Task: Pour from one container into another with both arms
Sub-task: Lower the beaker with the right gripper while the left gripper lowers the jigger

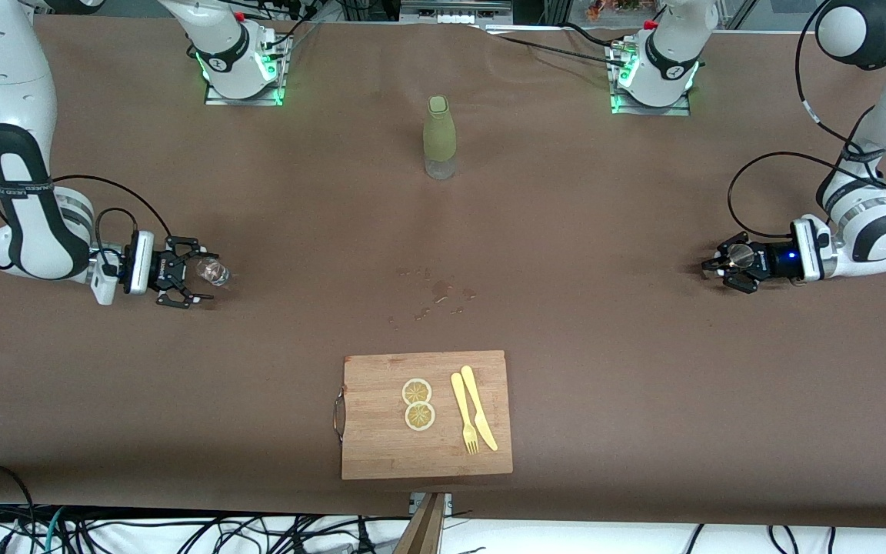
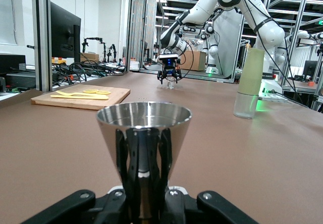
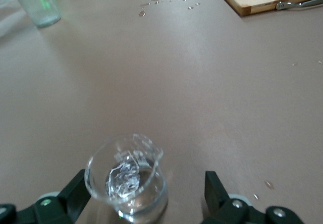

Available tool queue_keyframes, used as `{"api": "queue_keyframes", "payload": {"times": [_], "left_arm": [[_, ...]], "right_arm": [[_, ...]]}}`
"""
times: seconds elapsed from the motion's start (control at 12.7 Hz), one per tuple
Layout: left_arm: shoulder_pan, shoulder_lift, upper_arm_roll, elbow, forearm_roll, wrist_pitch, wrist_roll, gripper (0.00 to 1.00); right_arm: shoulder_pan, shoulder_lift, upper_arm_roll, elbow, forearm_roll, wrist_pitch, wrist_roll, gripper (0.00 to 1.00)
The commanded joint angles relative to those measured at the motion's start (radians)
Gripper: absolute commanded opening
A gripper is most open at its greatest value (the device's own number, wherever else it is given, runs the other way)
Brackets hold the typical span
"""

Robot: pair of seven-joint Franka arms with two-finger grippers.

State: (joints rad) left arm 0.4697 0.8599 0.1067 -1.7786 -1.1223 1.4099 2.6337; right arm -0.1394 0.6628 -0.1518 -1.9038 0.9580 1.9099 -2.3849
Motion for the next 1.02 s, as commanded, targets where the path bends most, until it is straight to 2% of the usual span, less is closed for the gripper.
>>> {"api": "queue_keyframes", "payload": {"times": [0.0, 0.24, 0.39, 0.47, 0.55, 0.63, 0.71, 0.94], "left_arm": [[0.009, 0.042, 0.002, 0.053, 0.019, -0.034, 0.052, 0.0], [0.012, 0.056, 0.008, 0.054, 0.019, -0.037, 0.075, 0.0], [0.01, 0.059, 0.011, 0.057, 0.019, -0.034, 0.085, 0.0], [0.01, 0.062, 0.011, 0.057, 0.019, -0.034, 0.085, 0.11], [0.01, 0.062, 0.011, 0.057, 0.019, -0.034, 0.085, 0.27], [0.01, 0.062, 0.011, 0.057, 0.018, -0.037, 0.083, 0.51], [0.01, 0.062, 0.011, 0.057, 0.018, -0.037, 0.083, 1.0], [0.01, 0.062, 0.018, 0.057, 0.019, -0.037, 0.081, 1.0]], "right_arm": [[-0.009, -0.003, -0.026, 0.054, -0.109, -0.017, 0.055, 1.0], [-0.012, -0.049, -0.051, 0.065, -0.198, -0.025, 0.123, 1.0], [-0.012, -0.121, -0.051, 0.061, -0.315, -0.025, 0.266, 1.0], [-0.008, -0.162, -0.051, 0.057, -0.376, -0.025, 0.365, 1.0], [-0.002, -0.198, -0.048, 0.057, -0.421, -0.025, 0.453, 1.0], [0.004, -0.228, -0.043, 0.057, -0.461, -0.025, 0.54, 1.0], [0.026, -0.254, -0.043, 0.057, -0.499, -0.025, 0.628, 1.0], [0.101, -0.342, -0.038, 0.055, -0.622, -0.025, 0.927, 1.0]]}}
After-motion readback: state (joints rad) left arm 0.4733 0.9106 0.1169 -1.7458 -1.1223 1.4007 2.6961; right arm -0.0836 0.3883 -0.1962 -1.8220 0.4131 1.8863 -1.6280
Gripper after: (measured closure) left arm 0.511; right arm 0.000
